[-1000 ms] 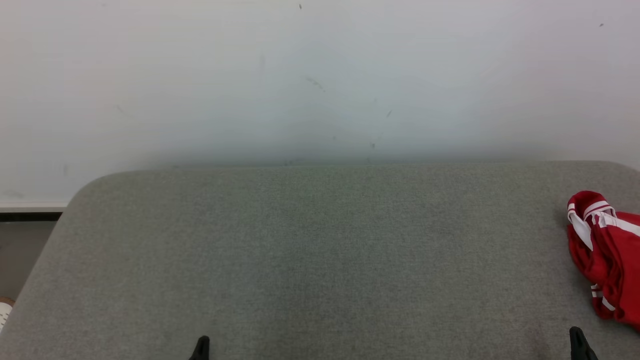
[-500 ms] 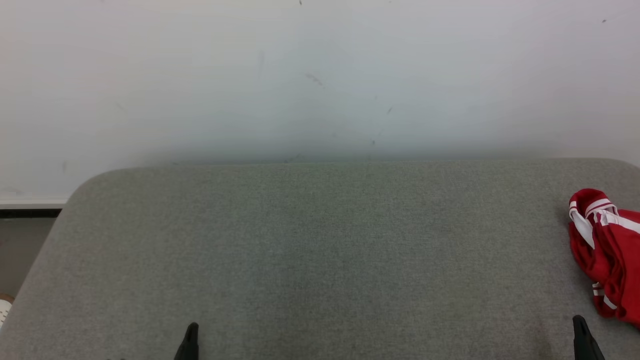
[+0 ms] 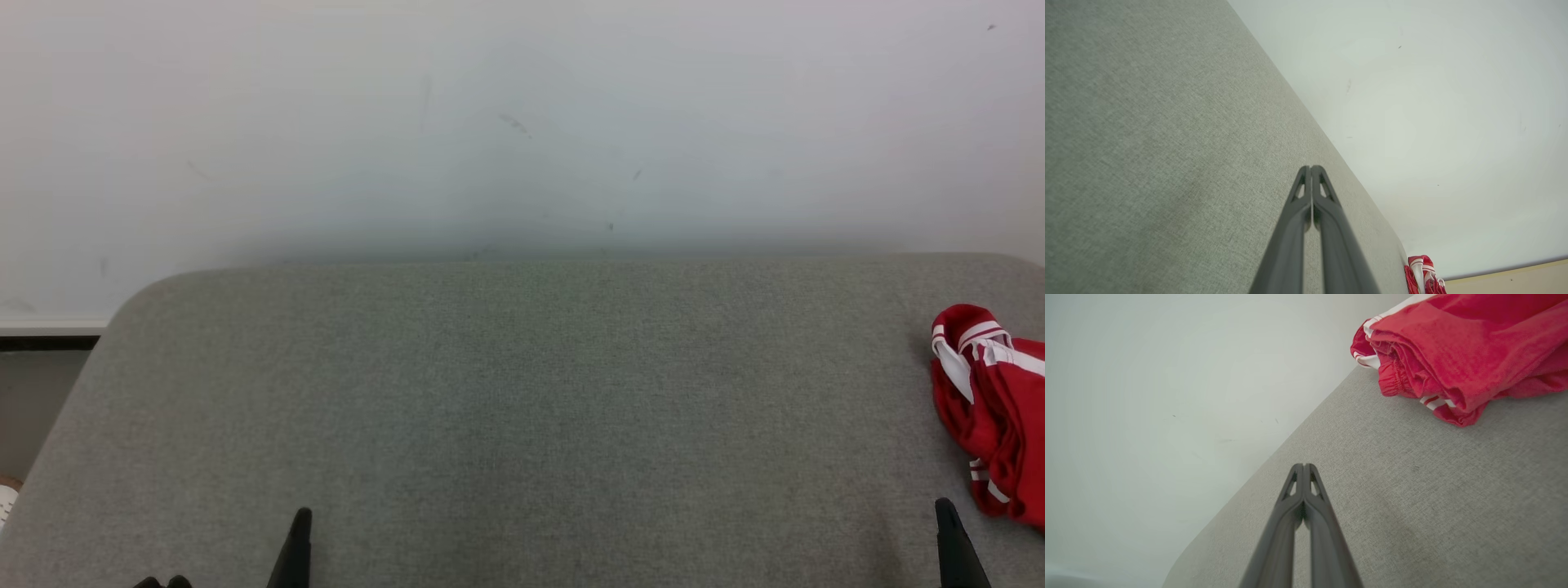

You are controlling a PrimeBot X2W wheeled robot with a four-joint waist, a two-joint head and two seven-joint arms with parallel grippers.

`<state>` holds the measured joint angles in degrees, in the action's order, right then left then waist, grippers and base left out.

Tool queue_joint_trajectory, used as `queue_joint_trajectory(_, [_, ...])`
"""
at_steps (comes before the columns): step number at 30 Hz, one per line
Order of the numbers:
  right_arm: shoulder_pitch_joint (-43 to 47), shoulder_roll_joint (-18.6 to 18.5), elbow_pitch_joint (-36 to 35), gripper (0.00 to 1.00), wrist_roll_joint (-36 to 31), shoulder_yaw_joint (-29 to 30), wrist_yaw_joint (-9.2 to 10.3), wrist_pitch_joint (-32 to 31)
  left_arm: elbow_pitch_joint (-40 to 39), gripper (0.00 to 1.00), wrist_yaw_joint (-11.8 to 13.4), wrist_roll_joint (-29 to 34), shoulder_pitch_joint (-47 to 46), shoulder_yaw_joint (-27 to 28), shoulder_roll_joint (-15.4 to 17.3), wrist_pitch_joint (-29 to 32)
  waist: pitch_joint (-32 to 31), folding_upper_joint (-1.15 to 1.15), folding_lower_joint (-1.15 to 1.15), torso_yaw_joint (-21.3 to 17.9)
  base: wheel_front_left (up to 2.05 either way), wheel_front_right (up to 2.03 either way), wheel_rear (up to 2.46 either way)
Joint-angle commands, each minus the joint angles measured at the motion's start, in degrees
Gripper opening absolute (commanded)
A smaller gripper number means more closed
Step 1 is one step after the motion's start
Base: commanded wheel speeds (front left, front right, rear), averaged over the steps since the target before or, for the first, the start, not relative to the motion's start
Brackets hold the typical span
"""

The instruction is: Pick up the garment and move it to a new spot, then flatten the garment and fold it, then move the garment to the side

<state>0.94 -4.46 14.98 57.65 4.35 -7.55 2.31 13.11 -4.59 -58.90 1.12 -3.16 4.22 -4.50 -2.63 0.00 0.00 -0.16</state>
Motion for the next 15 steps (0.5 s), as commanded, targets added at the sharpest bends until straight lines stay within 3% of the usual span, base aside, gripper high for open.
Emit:
queue_joint_trajectory(1, [-1.6, -0.2, -0.7, 0.00, 1.4, 0.4, 0.05, -0.2, -0.4, 0.00, -0.3, -1.4, -1.3, 0.5, 0.4, 0.4, 0.0, 0.00, 0.00, 0.0, 0.00, 0.00, 0.00])
queue_joint_trajectory(15, [-3.0, 0.2, -0.8, 0.00, 9.9, 0.9, 0.07, -2.4, -0.1, 0.00, -1.0, -10.1, -2.9, 2.2, 0.5, 2.5, 0.6, 0.00, 0.00, 0.0, 0.00, 0.00, 0.00])
